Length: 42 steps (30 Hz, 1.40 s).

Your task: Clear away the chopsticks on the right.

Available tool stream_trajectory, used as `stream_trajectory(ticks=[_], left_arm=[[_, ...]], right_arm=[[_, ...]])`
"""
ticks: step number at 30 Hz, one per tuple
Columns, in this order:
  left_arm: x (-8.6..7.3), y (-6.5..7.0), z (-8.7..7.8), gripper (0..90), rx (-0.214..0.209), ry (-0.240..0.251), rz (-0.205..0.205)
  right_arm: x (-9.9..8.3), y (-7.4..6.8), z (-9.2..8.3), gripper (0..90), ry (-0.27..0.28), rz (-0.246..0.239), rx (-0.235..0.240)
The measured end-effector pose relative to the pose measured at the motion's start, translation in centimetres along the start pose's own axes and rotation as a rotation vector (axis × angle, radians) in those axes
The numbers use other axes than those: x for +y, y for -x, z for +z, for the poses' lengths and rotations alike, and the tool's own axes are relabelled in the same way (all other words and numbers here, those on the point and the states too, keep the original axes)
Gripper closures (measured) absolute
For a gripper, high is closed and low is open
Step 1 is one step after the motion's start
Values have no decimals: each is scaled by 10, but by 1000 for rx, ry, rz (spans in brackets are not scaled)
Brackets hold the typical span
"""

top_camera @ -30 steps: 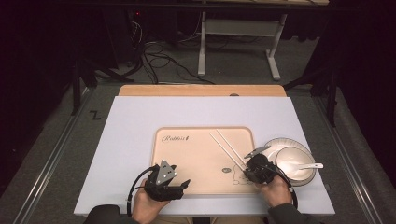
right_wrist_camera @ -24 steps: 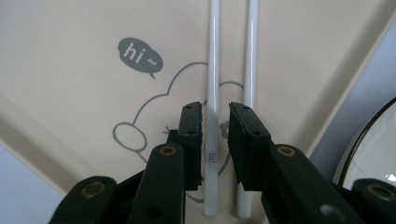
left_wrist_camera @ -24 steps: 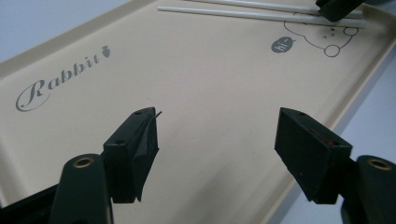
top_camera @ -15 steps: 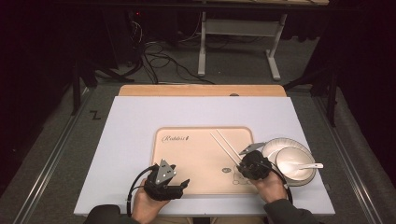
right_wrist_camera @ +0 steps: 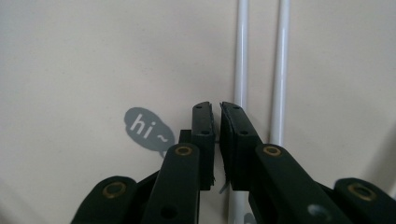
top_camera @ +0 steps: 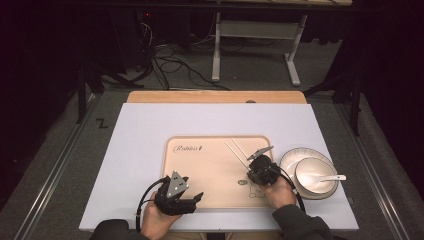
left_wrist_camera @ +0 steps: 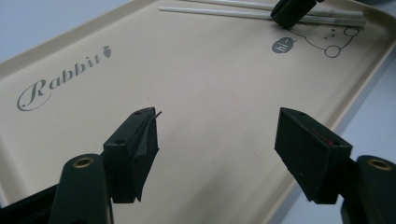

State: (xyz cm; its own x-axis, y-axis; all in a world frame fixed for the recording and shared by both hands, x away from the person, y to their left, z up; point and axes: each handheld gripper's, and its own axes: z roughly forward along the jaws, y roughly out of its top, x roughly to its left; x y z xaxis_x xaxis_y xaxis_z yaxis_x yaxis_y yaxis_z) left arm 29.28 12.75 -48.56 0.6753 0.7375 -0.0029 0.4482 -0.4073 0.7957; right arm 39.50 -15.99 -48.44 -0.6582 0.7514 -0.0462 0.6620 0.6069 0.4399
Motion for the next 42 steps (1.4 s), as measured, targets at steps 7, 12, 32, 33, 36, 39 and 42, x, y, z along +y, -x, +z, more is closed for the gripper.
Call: stream_trajectory(ticks=[7,12,32,33,36,39,42], left_arm=[[0,0,0,304,3,1,-1],[0,0,0,304,4,1,0],[-1,-3,0,303,0,-2,-9],[-1,-4,1,303,-1,-4,-12],[-1,-4,1,303,0,-7,-15],[-1,-3,1,303,-1,-8,-13],[-2,-3,0,303,1,-9,-12]], right_arm=[[1,3,1,850,6,7,-22],[1,5,2,849,8,16,-28],[-9,7,-24,787,67,-5,2],[-10,6,-27,780,72,3,8],[-14,8,-39,752,89,-1,10],[-18,10,-48,732,105,-9,13],[-21,12,-57,715,109,-11,13]])
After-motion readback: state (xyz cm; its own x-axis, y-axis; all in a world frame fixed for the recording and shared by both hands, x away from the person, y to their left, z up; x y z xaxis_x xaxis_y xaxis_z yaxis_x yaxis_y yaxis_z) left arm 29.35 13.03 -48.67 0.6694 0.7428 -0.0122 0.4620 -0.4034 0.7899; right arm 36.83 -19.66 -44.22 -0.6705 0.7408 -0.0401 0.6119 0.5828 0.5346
